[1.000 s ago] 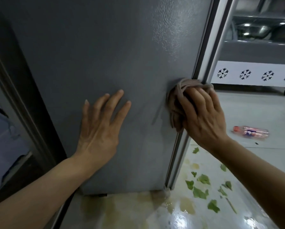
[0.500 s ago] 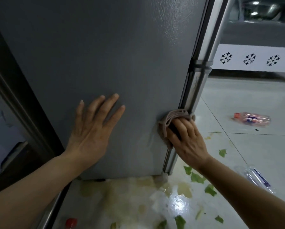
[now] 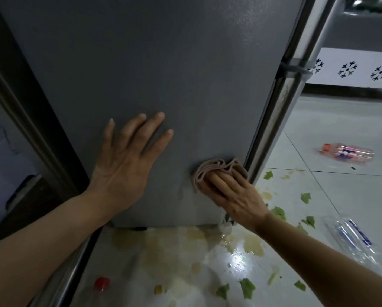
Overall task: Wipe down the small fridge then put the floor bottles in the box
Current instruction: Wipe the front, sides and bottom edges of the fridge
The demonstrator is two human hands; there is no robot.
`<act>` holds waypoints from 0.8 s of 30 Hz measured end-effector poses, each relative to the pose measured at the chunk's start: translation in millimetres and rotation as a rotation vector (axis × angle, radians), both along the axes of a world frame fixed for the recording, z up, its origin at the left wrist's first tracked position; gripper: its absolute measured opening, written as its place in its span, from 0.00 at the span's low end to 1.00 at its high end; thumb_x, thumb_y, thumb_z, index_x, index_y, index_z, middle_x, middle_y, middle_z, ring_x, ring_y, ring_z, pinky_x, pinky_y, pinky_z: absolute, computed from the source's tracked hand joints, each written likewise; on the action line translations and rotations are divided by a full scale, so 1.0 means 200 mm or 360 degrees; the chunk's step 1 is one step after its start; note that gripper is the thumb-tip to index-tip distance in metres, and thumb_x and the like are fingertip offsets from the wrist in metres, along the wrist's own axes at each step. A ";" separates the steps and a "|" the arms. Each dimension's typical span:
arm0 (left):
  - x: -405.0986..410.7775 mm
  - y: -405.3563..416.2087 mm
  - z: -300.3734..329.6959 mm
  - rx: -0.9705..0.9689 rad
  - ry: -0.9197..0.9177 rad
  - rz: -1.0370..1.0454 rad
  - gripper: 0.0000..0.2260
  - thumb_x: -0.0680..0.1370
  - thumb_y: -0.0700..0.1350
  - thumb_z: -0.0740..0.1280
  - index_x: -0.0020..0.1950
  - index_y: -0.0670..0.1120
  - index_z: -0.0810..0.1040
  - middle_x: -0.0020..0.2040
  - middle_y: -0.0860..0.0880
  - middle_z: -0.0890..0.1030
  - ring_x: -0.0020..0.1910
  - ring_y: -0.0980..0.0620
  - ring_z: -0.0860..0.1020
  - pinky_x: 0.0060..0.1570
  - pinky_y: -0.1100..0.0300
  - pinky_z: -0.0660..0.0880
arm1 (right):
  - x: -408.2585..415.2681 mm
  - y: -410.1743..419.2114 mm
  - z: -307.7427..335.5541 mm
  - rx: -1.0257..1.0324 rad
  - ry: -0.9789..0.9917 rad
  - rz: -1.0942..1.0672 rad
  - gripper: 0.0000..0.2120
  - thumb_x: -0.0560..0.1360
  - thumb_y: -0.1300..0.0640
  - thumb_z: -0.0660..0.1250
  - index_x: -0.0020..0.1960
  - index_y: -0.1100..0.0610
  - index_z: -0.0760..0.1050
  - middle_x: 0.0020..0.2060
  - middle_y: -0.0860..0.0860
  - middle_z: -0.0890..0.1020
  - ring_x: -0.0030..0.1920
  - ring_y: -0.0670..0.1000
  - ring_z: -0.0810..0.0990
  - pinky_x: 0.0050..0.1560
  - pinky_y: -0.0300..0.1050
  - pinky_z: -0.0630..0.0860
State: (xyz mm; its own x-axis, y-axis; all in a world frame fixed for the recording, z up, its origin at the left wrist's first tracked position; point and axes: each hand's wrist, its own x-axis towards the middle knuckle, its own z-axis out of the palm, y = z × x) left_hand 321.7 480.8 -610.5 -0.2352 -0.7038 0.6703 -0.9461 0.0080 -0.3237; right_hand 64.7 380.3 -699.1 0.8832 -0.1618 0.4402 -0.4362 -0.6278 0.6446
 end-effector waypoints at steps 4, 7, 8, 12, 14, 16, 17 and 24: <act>0.09 0.05 -0.03 0.0011 -0.0037 0.0045 0.33 0.67 0.37 0.70 0.72 0.46 0.66 0.74 0.45 0.57 0.69 0.41 0.60 0.65 0.35 0.57 | 0.10 -0.07 0.21 -0.0039 -0.0325 0.0129 0.24 0.78 0.61 0.53 0.74 0.53 0.59 0.70 0.55 0.62 0.71 0.56 0.62 0.71 0.60 0.57; 0.19 0.09 -0.06 -0.0005 -0.0056 0.0092 0.30 0.70 0.38 0.66 0.72 0.47 0.63 0.74 0.45 0.57 0.69 0.40 0.60 0.65 0.35 0.56 | 0.24 -0.09 0.33 -0.0032 -0.0715 0.0089 0.29 0.73 0.59 0.62 0.73 0.52 0.62 0.70 0.54 0.61 0.72 0.56 0.57 0.72 0.62 0.53; 0.22 0.10 -0.07 -0.0010 -0.0063 0.0105 0.30 0.71 0.39 0.64 0.73 0.47 0.63 0.75 0.46 0.57 0.69 0.41 0.61 0.65 0.35 0.56 | 0.28 -0.07 0.31 0.0003 -0.0785 0.0051 0.31 0.72 0.59 0.64 0.73 0.52 0.61 0.71 0.54 0.60 0.73 0.56 0.56 0.72 0.63 0.51; 0.28 0.11 -0.06 0.0025 -0.0130 0.0076 0.30 0.73 0.40 0.66 0.74 0.49 0.62 0.76 0.48 0.57 0.70 0.43 0.61 0.64 0.35 0.58 | 0.33 0.01 0.12 0.0054 -0.0324 0.0038 0.33 0.70 0.60 0.61 0.74 0.51 0.58 0.73 0.52 0.60 0.72 0.55 0.59 0.68 0.62 0.53; 0.29 0.12 -0.06 0.0068 -0.0124 0.0070 0.33 0.70 0.41 0.71 0.73 0.49 0.63 0.76 0.49 0.56 0.70 0.44 0.61 0.65 0.35 0.59 | 0.34 0.04 0.07 0.0013 0.0113 0.0075 0.36 0.69 0.60 0.64 0.75 0.50 0.58 0.73 0.50 0.65 0.72 0.54 0.64 0.68 0.59 0.55; 0.29 0.14 -0.05 0.0088 -0.0086 0.0064 0.34 0.68 0.41 0.73 0.72 0.47 0.65 0.75 0.48 0.59 0.70 0.43 0.62 0.65 0.36 0.60 | 0.35 0.05 0.11 -0.0033 0.0294 0.0121 0.36 0.66 0.59 0.66 0.73 0.50 0.62 0.71 0.49 0.69 0.70 0.52 0.69 0.70 0.57 0.54; 0.30 0.15 -0.05 0.0083 -0.0055 0.0059 0.33 0.68 0.41 0.73 0.71 0.46 0.66 0.75 0.48 0.61 0.69 0.42 0.62 0.65 0.36 0.60 | 0.36 0.04 0.15 -0.0066 0.0304 0.0166 0.35 0.66 0.60 0.65 0.72 0.50 0.62 0.71 0.48 0.69 0.69 0.52 0.69 0.71 0.57 0.53; 0.48 0.29 -0.05 0.0071 0.0070 0.0150 0.29 0.67 0.36 0.63 0.69 0.42 0.68 0.74 0.42 0.61 0.67 0.39 0.63 0.62 0.37 0.60 | 0.60 0.04 0.39 0.0044 -0.0466 0.0159 0.27 0.77 0.59 0.51 0.75 0.52 0.59 0.74 0.51 0.58 0.75 0.52 0.53 0.73 0.59 0.45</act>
State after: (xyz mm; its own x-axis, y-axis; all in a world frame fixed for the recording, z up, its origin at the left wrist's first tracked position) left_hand 417.7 537.9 -620.5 -0.1375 -0.7510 0.6459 -0.9567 -0.0683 -0.2831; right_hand 185.0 388.5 -621.9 0.7318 -0.0962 0.6747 -0.5362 -0.6925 0.4827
